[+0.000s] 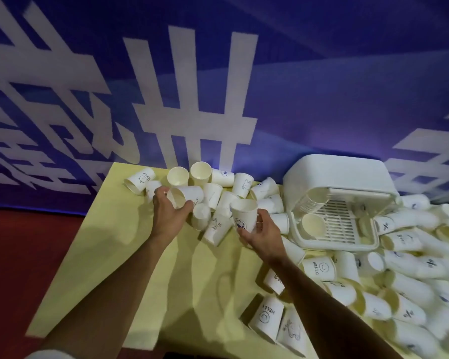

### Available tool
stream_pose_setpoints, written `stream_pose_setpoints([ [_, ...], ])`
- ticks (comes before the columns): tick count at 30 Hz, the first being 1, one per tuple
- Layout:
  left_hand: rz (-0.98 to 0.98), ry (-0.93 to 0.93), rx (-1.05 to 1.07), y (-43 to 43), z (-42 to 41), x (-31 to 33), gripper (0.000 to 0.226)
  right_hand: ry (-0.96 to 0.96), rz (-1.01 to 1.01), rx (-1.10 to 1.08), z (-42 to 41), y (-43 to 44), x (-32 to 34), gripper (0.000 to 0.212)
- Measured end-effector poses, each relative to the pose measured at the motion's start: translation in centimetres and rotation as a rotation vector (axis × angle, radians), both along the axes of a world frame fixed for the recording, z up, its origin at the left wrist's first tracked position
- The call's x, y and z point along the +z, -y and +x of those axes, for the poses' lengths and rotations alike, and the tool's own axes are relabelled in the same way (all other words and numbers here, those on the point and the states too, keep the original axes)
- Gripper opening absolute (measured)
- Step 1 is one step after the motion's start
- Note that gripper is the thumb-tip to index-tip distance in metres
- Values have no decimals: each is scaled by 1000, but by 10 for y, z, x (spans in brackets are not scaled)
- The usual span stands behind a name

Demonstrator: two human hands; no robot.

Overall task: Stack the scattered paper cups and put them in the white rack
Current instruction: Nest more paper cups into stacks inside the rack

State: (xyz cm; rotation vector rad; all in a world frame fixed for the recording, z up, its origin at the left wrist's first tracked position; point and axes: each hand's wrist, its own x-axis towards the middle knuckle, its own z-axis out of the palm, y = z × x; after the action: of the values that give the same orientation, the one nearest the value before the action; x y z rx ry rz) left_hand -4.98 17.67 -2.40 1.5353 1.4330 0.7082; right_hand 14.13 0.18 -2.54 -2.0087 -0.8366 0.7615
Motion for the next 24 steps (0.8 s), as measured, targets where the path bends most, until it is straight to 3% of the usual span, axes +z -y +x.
stream_pose_setpoints([
  [7,34,2,-213,44,65,11,69,74,-6,-211,73,76,7,67],
  [12,62,-21,-317,71,91,11,63,67,36,-313,106,112,9,65],
  [24,-32,-162,-482,118,107,3,67,184,111,-311,137,103,3,67],
])
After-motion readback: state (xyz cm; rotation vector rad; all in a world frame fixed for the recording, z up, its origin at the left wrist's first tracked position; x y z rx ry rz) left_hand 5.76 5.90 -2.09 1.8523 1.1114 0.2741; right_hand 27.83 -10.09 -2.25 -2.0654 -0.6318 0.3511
